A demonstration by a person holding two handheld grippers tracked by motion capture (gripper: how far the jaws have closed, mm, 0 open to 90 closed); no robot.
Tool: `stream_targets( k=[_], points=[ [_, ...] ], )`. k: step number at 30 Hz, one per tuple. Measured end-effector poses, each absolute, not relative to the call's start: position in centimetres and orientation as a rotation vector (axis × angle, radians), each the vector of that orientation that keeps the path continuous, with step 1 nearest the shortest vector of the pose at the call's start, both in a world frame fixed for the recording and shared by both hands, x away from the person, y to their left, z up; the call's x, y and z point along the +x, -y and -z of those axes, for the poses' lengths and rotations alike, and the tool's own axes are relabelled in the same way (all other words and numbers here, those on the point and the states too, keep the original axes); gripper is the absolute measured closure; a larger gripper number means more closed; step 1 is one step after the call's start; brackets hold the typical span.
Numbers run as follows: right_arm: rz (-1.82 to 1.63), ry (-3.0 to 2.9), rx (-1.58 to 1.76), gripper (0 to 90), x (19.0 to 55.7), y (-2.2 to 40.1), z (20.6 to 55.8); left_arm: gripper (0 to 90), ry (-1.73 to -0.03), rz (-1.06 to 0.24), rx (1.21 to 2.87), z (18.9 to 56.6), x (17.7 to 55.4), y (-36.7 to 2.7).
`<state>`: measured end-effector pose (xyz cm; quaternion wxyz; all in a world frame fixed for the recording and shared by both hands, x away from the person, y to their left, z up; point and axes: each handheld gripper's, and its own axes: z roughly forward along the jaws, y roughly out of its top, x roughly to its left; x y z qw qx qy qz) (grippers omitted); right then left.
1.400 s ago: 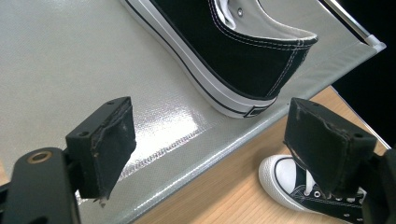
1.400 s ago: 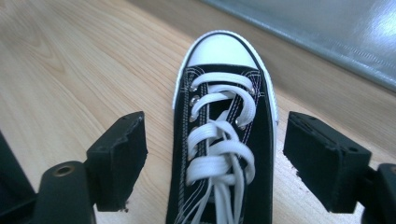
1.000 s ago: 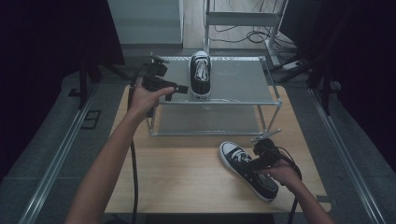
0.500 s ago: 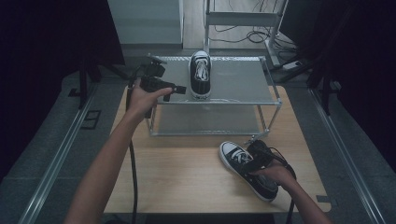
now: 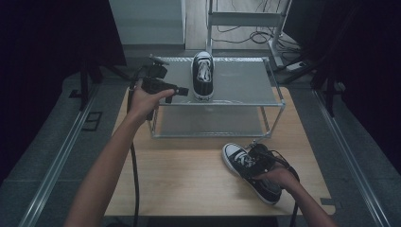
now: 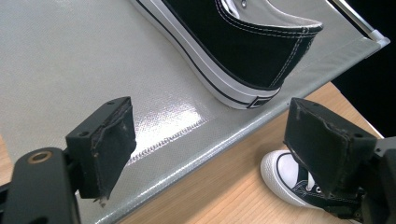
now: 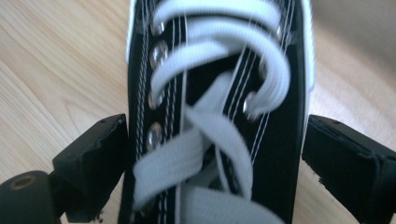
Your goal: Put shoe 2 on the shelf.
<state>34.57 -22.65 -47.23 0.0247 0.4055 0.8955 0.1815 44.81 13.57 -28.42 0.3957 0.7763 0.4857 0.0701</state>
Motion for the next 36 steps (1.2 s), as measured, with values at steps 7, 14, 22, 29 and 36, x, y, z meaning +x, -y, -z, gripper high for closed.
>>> stream_targets(
  k=[7, 14, 22, 29, 36],
  points=[
    [-0.516, -2.798, 1.291, 8.3, 34.2, 23.0, 47.6, 16.7, -1.23, -0.176, 1.967, 28.4, 44.7, -13.6],
    [-0.493, -2.801, 1.29, 8.3, 34.3, 22.9, 47.6, 16.7, -1.227, -0.177, 1.966, 28.3, 44.5, -13.7],
    [-0.448, -2.815, 1.271, 8.4, 34.3, 22.6, 47.7, 16.8, -1.228, -0.164, 1.96, 28.7, 44.3, -14.0],
    [-0.457, -2.817, 1.293, 12.4, 34.5, 22.9, 47.5, 16.8, -1.216, -0.151, 1.954, 29.2, 43.8, -14.3],
    [-0.512, -2.821, 1.337, 13.3, 34.8, 23.5, 47.3, 17.1, -1.191, -0.137, 1.93, 29.4, 43.3, -14.7]
  ],
)
